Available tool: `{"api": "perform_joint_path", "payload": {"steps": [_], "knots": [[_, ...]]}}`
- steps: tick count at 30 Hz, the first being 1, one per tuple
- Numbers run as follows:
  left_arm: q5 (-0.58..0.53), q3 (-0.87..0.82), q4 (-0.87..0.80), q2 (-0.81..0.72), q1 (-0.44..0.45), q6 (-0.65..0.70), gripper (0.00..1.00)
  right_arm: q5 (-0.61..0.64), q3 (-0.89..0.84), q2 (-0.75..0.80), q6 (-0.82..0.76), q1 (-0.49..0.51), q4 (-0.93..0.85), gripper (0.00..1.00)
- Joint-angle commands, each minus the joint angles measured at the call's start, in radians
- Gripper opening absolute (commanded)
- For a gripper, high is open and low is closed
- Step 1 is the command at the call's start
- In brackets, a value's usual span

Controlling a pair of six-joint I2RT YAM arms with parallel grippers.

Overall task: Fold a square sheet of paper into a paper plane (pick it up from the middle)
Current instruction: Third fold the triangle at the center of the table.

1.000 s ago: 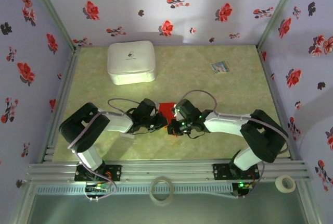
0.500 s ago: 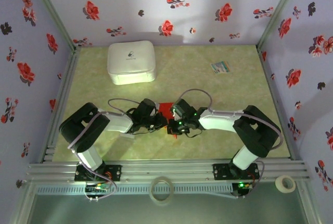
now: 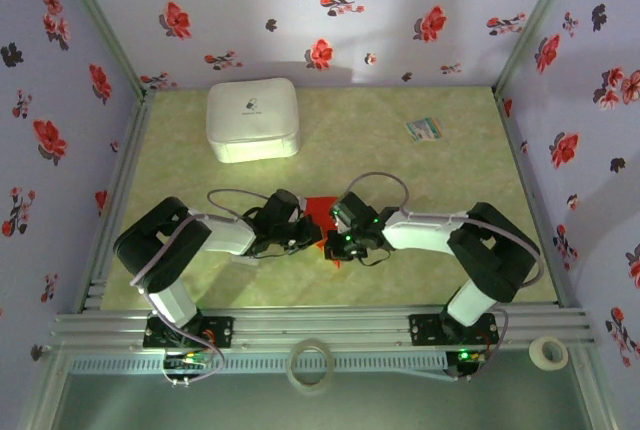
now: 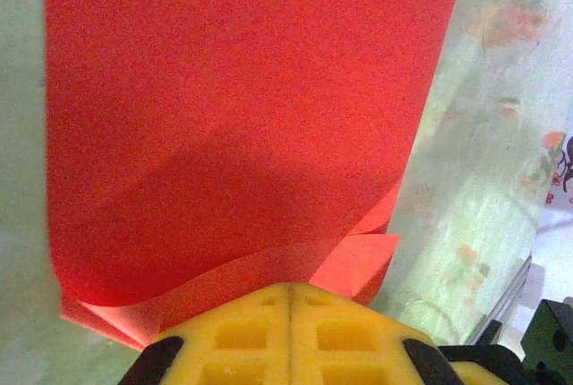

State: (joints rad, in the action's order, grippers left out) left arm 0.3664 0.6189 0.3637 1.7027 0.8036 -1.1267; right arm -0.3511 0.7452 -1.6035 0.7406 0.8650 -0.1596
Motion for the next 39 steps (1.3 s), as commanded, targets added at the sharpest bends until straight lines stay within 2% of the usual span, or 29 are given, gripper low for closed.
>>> {"api": "perform_joint_path", "payload": {"steps": [1, 6, 14, 23, 35, 39], "knots": [[-0.032, -0.003, -0.046, 0.025, 0.004, 0.020, 0.00, -0.002, -0.007, 0.042, -0.020, -0.001, -0.015, 0.07], [-0.032, -0.002, -0.047, 0.026, 0.003, 0.020, 0.00, -0.023, 0.031, 0.046, -0.036, 0.036, -0.021, 0.07], [-0.032, -0.002, -0.049, 0.022, 0.003, 0.020, 0.00, 0.042, 0.064, -0.013, -0.056, 0.068, -0.080, 0.07], [-0.032, 0.002, -0.056, 0.020, 0.003, 0.024, 0.00, 0.087, 0.031, -0.005, -0.060, 0.047, -0.100, 0.07], [-0.033, 0.002, -0.055, 0.018, 0.003, 0.024, 0.00, 0.074, -0.011, 0.026, -0.055, 0.018, -0.076, 0.07], [-0.032, 0.002, -0.056, 0.021, 0.003, 0.024, 0.00, 0.035, -0.041, 0.031, -0.033, 0.006, -0.023, 0.07]]}}
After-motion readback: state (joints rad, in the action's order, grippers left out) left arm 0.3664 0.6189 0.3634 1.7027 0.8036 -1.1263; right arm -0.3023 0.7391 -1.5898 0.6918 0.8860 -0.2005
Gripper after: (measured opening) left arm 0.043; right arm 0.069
